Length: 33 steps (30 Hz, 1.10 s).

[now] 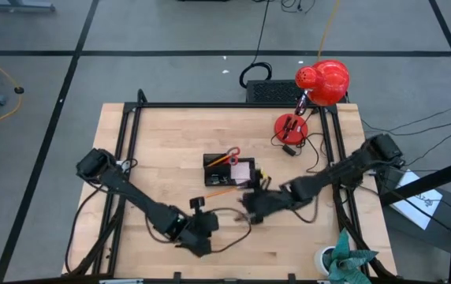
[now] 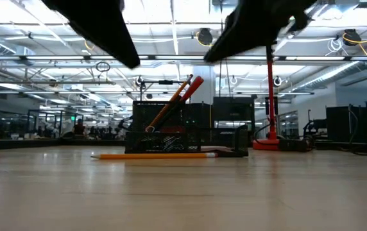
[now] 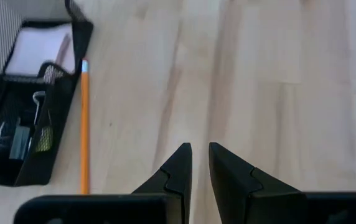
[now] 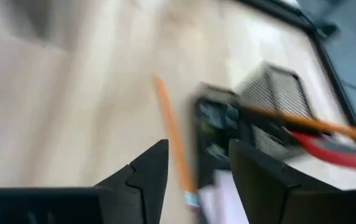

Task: Pick and place office supplies into organizer
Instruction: Put the pencil into the desk organizer

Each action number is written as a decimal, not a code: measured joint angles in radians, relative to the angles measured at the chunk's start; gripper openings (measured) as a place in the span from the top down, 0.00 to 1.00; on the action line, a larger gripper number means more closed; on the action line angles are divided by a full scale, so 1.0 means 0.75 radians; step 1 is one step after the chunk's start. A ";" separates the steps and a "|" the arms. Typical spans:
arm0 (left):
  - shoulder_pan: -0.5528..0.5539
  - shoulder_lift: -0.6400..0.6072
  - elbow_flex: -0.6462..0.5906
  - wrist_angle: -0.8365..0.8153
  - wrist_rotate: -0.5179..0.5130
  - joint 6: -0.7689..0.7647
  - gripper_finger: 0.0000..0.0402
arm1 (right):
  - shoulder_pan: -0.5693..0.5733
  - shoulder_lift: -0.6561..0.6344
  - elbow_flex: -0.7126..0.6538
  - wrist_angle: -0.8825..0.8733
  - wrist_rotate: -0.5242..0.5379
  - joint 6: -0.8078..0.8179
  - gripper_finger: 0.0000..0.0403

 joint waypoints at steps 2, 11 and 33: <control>0.048 0.000 0.000 -0.027 0.054 -0.001 0.84 | 0.074 -0.031 0.000 0.016 -0.027 0.000 0.62; 0.206 0.000 0.000 -0.038 0.234 0.033 0.84 | 0.343 -0.095 0.000 0.103 -0.052 -0.028 0.96; 0.427 0.175 -0.001 -0.094 0.440 0.180 0.44 | 0.551 -0.118 0.000 0.083 -0.193 -0.084 0.67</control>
